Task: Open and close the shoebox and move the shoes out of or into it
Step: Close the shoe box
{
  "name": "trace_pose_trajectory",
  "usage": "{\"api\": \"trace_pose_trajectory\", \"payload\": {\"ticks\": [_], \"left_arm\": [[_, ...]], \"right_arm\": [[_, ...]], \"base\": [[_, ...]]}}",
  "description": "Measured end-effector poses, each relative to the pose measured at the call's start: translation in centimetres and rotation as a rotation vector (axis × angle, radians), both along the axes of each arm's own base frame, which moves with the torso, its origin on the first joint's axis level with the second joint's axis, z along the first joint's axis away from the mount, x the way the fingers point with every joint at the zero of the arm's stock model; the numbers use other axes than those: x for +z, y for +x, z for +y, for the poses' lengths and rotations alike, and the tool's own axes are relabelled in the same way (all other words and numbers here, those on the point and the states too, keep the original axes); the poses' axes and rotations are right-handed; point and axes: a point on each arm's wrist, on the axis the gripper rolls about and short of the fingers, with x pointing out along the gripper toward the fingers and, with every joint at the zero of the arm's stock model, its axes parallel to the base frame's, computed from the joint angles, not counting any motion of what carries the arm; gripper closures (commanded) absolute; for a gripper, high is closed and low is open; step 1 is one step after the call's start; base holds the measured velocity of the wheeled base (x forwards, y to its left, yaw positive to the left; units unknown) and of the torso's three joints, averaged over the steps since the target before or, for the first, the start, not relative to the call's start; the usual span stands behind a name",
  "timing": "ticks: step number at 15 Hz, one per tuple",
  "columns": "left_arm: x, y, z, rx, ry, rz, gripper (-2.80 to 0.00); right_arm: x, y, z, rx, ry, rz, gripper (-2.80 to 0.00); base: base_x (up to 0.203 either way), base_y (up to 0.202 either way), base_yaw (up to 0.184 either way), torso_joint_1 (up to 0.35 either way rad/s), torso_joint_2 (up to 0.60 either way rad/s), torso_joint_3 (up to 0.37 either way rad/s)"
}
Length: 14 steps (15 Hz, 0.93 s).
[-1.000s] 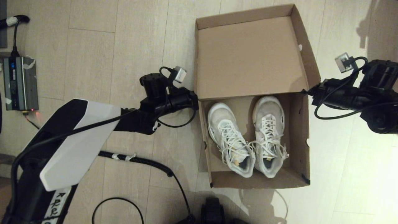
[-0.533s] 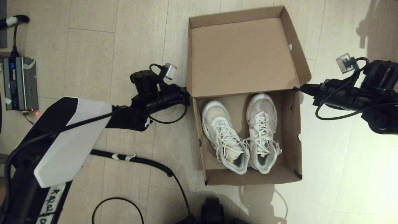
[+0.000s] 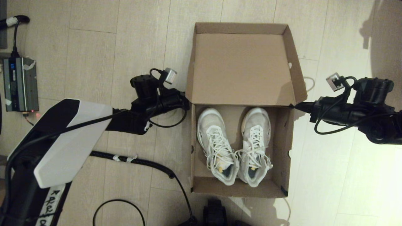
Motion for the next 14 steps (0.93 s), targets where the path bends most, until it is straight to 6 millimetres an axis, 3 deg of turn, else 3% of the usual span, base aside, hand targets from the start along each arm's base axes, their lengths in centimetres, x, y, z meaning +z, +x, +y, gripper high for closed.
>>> {"api": "trace_pose_trajectory", "payload": {"ticks": [3,7,14], "left_arm": [[-1.3,-0.4,0.1,-0.003,0.015,0.027,0.0],[-0.9,-1.2,0.4,0.0,0.011,0.017,0.0],[-2.2,-2.5,2.7,0.041,0.054,0.032,0.0]], "right_arm": [[-1.2,-1.3,0.1,-0.011,0.0,0.051,0.0],[1.3,-0.7,-0.3,-0.059,-0.013,-0.018,0.0],[1.8,-0.3,-0.6,-0.076,-0.065,-0.083,0.0]], "base": [[0.0,0.0,0.0,0.0,0.0,0.0],[0.0,0.0,0.0,0.0,0.0,0.0],[0.0,0.0,0.0,0.0,0.0,0.0]]}}
